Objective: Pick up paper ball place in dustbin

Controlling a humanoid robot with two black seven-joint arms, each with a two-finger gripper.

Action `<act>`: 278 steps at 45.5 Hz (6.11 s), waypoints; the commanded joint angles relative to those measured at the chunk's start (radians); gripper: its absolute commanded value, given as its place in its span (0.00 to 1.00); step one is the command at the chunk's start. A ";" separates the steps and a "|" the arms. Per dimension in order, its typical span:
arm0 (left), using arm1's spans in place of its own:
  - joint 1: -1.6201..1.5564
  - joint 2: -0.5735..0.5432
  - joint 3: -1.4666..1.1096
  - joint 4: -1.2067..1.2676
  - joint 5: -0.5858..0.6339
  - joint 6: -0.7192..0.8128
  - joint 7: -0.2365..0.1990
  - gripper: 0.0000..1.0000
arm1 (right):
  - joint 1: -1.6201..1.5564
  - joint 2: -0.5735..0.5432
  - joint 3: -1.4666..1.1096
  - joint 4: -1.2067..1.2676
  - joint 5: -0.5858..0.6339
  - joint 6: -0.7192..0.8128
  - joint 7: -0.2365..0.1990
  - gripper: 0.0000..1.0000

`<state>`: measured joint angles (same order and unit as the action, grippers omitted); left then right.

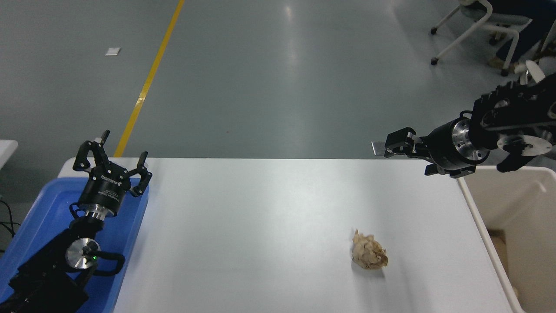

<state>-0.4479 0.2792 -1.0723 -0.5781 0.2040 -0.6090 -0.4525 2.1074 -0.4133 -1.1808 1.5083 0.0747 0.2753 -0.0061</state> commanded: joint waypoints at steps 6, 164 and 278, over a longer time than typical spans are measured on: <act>0.000 0.000 0.000 0.001 0.000 0.000 0.000 0.98 | 0.171 0.011 -0.033 0.075 -0.013 0.143 0.000 1.00; 0.000 0.002 0.000 0.001 0.000 0.002 -0.002 0.98 | 0.017 -0.256 0.225 -0.244 -0.277 0.117 0.000 0.00; 0.000 0.000 0.000 0.000 0.000 0.000 -0.002 0.98 | -1.411 0.039 0.971 -1.458 0.143 -0.404 -0.018 1.00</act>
<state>-0.4479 0.2795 -1.0722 -0.5781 0.2040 -0.6083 -0.4540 0.6283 -0.3719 -0.2115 0.0000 0.2166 -0.1339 -0.0261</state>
